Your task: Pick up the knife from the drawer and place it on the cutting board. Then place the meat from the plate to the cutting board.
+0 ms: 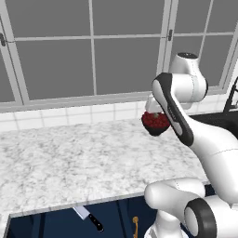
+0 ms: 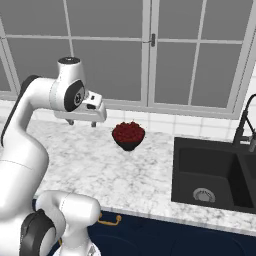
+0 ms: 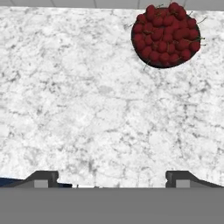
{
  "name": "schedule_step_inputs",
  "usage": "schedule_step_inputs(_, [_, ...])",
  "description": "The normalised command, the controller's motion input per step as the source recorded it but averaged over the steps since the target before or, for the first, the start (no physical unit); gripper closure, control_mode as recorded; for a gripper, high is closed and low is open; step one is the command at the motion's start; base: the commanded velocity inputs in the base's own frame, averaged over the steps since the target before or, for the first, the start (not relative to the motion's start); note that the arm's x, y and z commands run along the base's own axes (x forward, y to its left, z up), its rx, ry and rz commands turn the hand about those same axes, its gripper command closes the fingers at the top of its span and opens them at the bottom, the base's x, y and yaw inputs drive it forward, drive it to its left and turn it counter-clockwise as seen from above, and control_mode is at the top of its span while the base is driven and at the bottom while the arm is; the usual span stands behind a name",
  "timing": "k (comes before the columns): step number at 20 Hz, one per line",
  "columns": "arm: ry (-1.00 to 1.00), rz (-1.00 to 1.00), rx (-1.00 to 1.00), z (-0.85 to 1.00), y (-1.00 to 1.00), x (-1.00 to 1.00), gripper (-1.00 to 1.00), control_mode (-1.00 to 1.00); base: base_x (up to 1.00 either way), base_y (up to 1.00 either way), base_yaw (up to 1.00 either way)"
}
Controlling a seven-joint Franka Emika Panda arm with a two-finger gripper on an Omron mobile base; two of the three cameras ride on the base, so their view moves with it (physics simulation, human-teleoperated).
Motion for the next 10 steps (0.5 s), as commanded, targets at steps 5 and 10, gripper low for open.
schedule_step_inputs(5, [0.0,0.0,0.0,-0.02,-0.01,0.0,-1.0,1.0,-0.12,-0.32,0.21])
schedule_step_inputs(10, [0.0,0.0,0.0,0.0,0.0,0.0,-1.0,1.0,-0.32,-0.55,0.65])
